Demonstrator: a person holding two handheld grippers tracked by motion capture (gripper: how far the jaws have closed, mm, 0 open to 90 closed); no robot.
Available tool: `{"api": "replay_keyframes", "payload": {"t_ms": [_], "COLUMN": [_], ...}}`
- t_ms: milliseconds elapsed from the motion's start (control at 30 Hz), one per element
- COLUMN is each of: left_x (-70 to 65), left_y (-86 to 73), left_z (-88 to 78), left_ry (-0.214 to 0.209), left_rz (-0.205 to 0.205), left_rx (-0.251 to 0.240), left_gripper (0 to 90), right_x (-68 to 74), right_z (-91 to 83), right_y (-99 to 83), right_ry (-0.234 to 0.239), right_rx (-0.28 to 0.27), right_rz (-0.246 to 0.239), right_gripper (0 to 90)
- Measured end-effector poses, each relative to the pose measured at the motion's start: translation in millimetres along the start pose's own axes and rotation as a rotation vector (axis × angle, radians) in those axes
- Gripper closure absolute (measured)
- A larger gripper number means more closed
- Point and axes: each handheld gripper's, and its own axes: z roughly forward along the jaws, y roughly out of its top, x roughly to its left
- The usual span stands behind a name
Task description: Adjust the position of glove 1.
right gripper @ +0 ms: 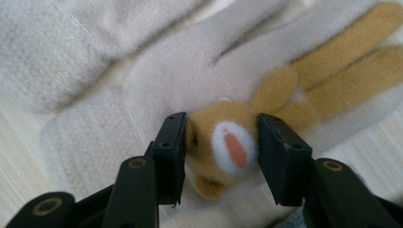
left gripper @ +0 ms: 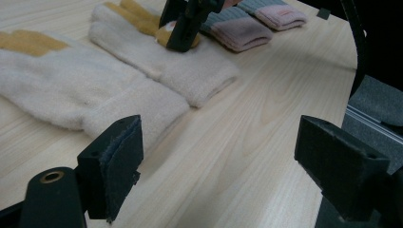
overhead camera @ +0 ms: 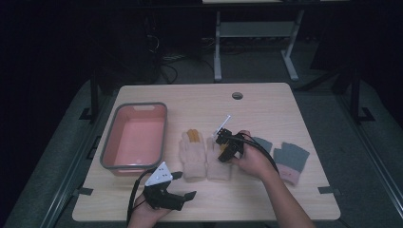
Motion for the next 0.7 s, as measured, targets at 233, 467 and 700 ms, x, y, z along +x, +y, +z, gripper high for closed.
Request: {"api": "replay_keyframes", "payload": {"t_ms": [233,467,700], "left_x": [0.4,-0.9,0.2], "left_y": [-1.1,-0.7,-1.2], "left_z": [1.4,0.6,0.5], "left_ry": [-0.006,-0.005,-0.010], "left_rz": [-0.007,-0.002,-0.007], "left_rx": [0.000,0.000,-0.001], "left_gripper": [16.7,16.7,16.7], "right_x": [4.1,3.9,-1.5], "right_z": [2.0,2.2,0.2], "right_y": [0.3,-1.0,-2.0], "right_ry": [-0.027,-0.030,0.007], "right_rx": [0.017,0.008,-0.002], "right_rz": [-0.013,-0.006,0.015], "right_gripper": [57.4,58.3,60.0]}}
